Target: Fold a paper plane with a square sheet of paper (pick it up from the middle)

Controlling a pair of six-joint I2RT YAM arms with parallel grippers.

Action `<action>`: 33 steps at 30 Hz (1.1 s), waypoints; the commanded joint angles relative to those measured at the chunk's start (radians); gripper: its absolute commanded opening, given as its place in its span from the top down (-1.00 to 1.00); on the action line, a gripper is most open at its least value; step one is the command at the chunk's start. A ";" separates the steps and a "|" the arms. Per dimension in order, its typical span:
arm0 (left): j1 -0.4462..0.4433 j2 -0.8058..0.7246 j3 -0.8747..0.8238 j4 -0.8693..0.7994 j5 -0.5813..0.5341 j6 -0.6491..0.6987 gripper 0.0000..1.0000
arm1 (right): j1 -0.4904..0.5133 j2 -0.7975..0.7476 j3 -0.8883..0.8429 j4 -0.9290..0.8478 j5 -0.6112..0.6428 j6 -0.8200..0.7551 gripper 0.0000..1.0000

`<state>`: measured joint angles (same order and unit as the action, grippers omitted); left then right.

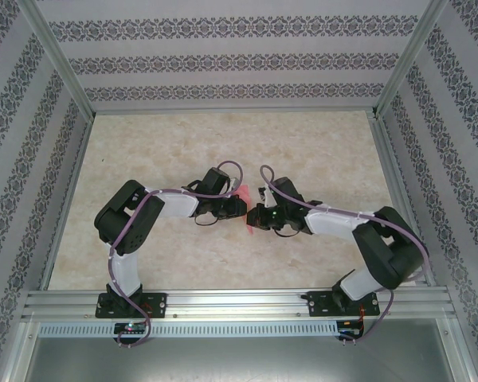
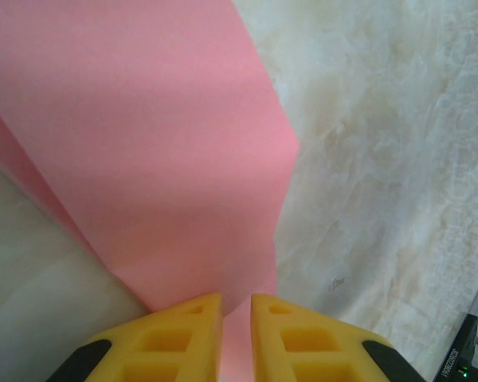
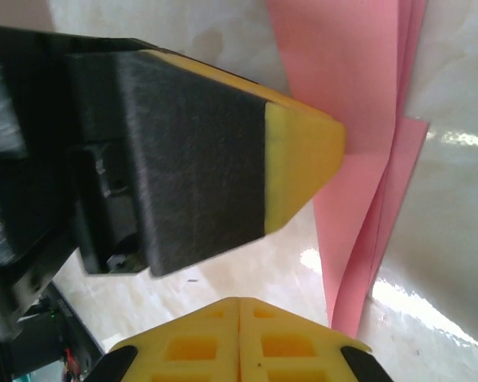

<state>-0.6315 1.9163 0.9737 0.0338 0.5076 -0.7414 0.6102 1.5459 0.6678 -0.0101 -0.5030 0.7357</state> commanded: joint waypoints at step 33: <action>-0.007 0.072 0.009 -0.102 -0.116 0.000 0.64 | 0.037 0.129 -0.047 -0.108 0.021 -0.066 0.89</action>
<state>-0.6315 1.9221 0.9909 0.0048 0.5064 -0.7422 0.6266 1.6600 0.6701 -0.0223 -0.4789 0.7002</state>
